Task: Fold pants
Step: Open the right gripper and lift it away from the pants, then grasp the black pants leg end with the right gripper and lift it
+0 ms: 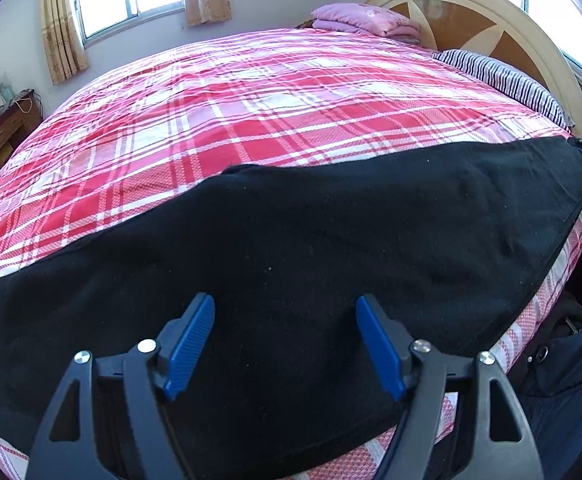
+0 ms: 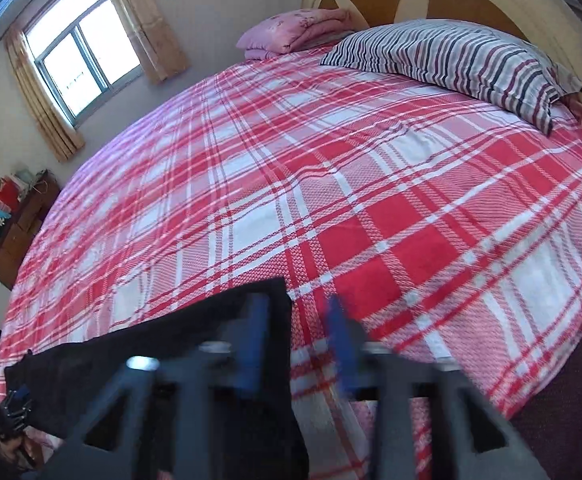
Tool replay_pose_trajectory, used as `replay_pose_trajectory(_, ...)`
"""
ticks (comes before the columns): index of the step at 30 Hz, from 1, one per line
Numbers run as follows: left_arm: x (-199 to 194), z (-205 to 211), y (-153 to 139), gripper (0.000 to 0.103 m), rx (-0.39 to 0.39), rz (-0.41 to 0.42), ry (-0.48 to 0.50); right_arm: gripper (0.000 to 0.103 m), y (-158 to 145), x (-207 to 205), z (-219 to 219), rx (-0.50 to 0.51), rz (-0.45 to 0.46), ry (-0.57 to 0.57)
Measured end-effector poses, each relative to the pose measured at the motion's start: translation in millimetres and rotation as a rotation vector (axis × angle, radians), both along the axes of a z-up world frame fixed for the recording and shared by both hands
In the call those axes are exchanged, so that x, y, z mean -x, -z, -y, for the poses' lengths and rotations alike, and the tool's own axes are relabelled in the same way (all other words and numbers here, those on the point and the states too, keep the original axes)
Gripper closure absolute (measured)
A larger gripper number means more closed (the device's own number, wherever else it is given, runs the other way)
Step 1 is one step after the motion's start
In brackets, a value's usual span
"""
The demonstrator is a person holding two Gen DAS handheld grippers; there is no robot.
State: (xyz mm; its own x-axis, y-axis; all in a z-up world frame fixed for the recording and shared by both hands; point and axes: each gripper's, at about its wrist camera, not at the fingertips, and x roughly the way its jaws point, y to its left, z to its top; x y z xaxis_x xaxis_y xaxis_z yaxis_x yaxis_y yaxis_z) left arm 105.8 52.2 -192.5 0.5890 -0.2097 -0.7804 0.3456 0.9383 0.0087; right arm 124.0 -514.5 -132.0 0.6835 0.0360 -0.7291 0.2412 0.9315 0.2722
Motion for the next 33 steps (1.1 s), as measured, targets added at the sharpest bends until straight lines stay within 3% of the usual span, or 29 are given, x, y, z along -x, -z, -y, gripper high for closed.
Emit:
replay_pose_trajectory(2,0.7,-1.7,-0.8,0.027,0.001,0.002,-0.006,0.044,-6.5,11.4,5.2,-0.057,0.012,-0.009)
replay_pose_trajectory(9,-2.6,-21.5,-5.5,0.027,0.016,0.015,-0.064,0.045,0.0,27.7,0.3,-0.126,-0.092,-0.079)
replay_pose_trajectory(12,-4.9,-31.2,-5.2,0.027,0.024,0.016,-0.090,0.052,6.5,33.4,-3.4,-0.100,-0.083,-0.088)
replay_pose_trajectory(15,-5.1,-37.3,-5.0,0.027,0.008,0.027,-0.112,0.069,7.3,34.5,-2.2,-0.139,-0.069,-0.108)
replay_pose_trajectory(21,-6.5,-61.5,-16.0,0.027,-0.087,0.090,-0.193,0.071,14.5,30.6,-3.4,-0.176,-0.040,-0.108)
replay_pose_trajectory(27,-16.2,-133.7,-12.3,0.027,-0.028,0.070,-0.384,0.070,17.0,30.1,-8.0,-0.173,-0.010,-0.134)
replay_pose_trajectory(29,-13.5,-152.5,-14.5,0.027,0.055,0.079,-0.390,0.070,18.1,29.7,-6.9,-0.210,0.004,-0.145)
replay_pose_trajectory(33,-13.2,-154.1,-18.9,0.027,0.047,0.104,-0.409,0.070,20.4,30.6,-6.0,-0.231,0.020,-0.155)
